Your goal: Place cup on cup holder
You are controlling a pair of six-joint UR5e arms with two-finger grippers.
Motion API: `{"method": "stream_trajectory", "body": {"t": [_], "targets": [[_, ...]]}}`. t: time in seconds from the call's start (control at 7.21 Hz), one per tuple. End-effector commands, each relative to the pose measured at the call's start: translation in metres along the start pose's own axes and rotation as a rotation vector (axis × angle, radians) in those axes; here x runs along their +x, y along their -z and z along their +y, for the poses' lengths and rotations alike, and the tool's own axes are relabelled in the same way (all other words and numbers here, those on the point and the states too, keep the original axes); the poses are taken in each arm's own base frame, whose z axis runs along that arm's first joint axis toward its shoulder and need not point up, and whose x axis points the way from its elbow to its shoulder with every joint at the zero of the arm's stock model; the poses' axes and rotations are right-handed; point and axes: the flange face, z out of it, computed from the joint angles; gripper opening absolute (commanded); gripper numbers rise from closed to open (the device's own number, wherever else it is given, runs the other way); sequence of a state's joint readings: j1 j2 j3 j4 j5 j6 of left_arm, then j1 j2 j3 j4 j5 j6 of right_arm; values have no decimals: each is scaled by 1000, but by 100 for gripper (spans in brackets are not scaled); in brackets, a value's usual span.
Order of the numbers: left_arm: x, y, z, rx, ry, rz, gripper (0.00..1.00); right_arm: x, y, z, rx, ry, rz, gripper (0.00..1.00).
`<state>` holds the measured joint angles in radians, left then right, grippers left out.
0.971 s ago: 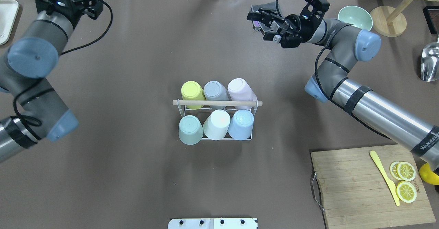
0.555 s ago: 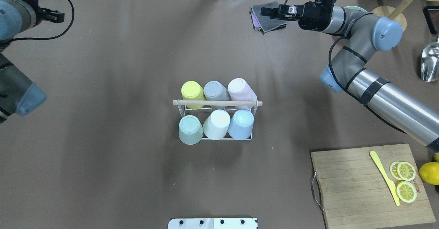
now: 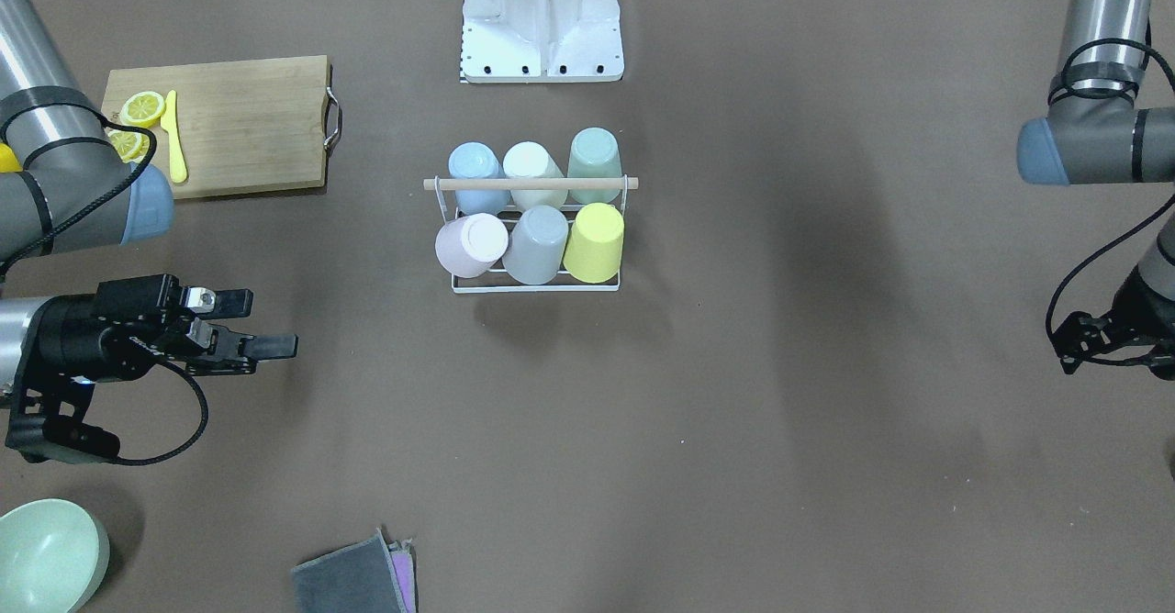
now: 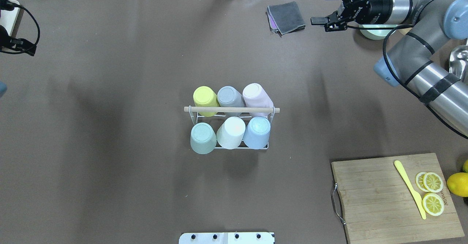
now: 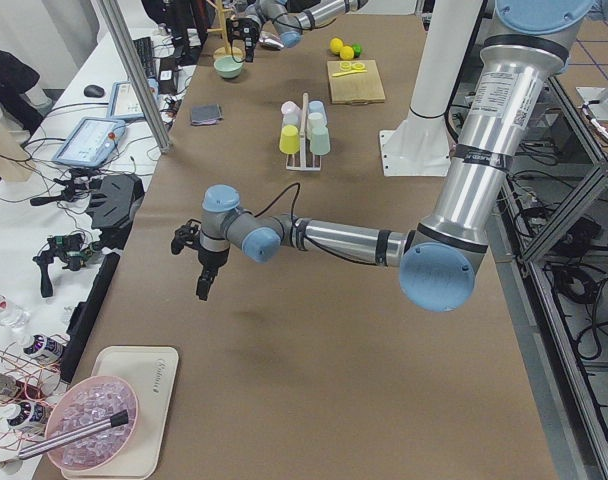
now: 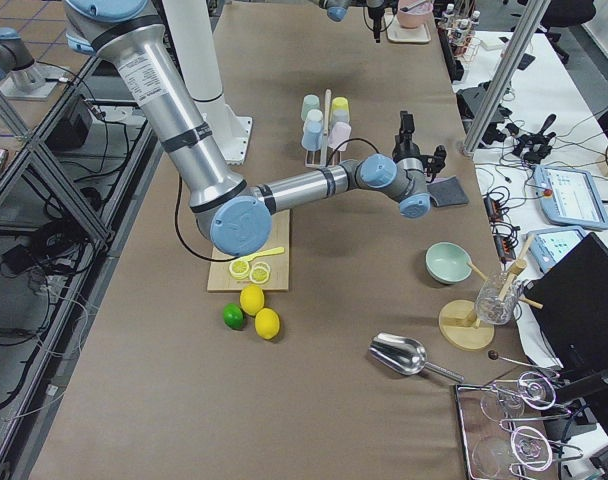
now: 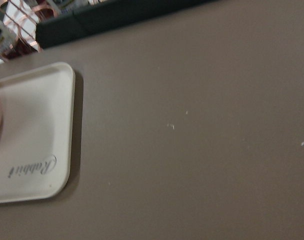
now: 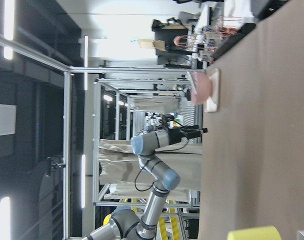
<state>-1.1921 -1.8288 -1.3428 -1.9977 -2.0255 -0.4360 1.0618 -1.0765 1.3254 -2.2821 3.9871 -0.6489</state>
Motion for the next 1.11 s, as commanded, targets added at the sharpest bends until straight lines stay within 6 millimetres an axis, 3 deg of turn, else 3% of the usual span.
{"method": "stream_trajectory", "body": {"t": [0.0,0.14,0.28,0.42,0.55,0.69,0.97], "targets": [[-64,-4,27,-107,-66,65,97,39,56,41,-67,-169,231,99],[-114,0,50,-162,-100,63,97,55,79,58,-97,-195,311,99],[-164,18,61,-211,-124,58,97,72,103,79,-120,-225,377,99],[-194,24,81,-235,-107,56,97,82,120,92,-168,-241,464,100],[-224,28,107,-233,-103,68,97,80,138,100,-232,-236,570,99],[-249,27,146,-230,-98,150,97,78,152,118,-243,-252,599,98],[-252,30,176,-228,3,213,97,41,152,122,-296,-179,669,91]]}}
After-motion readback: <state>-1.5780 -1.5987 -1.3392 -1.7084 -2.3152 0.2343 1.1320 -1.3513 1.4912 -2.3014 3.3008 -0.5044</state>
